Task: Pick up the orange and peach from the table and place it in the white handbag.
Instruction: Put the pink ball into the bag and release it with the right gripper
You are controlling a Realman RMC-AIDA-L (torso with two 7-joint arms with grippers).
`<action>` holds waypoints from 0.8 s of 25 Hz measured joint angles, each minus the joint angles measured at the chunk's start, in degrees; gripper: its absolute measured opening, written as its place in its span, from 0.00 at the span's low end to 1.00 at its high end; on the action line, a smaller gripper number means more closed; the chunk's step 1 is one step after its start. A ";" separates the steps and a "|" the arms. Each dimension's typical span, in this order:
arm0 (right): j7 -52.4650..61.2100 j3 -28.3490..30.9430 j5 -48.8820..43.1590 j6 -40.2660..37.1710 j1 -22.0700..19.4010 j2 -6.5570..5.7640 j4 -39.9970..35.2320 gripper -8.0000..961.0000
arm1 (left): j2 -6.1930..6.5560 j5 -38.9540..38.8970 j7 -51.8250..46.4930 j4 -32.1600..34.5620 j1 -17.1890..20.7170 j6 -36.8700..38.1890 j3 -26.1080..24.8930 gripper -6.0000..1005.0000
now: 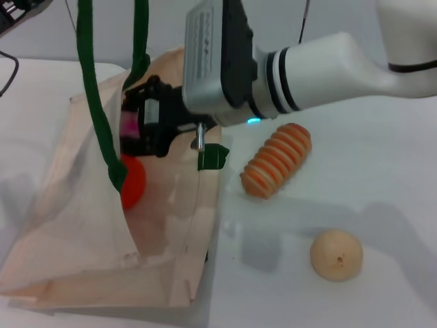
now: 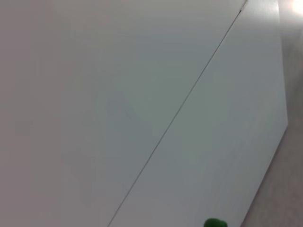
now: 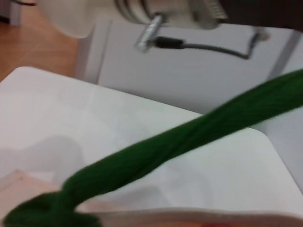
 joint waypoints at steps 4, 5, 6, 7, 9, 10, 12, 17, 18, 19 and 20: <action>-2.24 0.28 -0.01 0.00 -0.64 -0.03 0.36 0.52 | 0.00 -0.02 0.00 0.00 0.29 0.00 -0.34 0.13; -2.27 0.31 0.07 0.00 -0.73 -0.03 0.38 0.53 | 0.00 -0.03 0.00 0.00 0.38 0.00 -0.38 0.13; -2.26 0.34 0.21 0.00 -0.80 -0.05 0.38 0.54 | 0.00 -0.03 0.00 0.00 0.47 0.00 -0.41 0.13; -2.23 0.37 0.31 -0.01 -0.82 -0.08 0.32 0.56 | 0.00 -0.04 0.00 0.00 0.61 0.01 -0.42 0.13; -1.90 0.66 0.48 0.14 -0.95 -0.23 0.03 0.61 | 0.00 -0.17 -0.04 0.00 1.07 0.08 -0.71 0.13; -1.71 1.11 0.50 0.45 -1.17 -0.35 -0.21 0.66 | 0.01 -0.23 -0.05 0.00 1.33 0.10 -0.94 0.13; -1.39 2.28 0.57 1.05 -2.05 -0.59 -1.10 0.76 | 0.08 -0.31 -0.05 0.00 2.10 0.12 -1.65 0.13; 1.62 5.19 0.63 0.63 -5.78 -0.81 -6.95 0.86 | 0.28 -0.33 0.14 0.00 3.19 0.16 -2.47 0.13; 2.46 5.33 0.62 0.43 -6.28 -0.83 -8.11 0.87 | 0.30 -0.45 0.19 0.00 3.33 0.18 -2.62 0.13; 3.45 5.48 0.60 0.04 -6.87 -0.85 -9.48 0.89 | 0.30 -0.63 0.26 0.00 3.47 0.24 -2.73 0.13; 4.29 5.52 0.59 -1.07 -7.50 -0.86 -11.05 0.90 | 0.30 -0.90 0.32 0.00 3.58 0.40 -2.80 0.13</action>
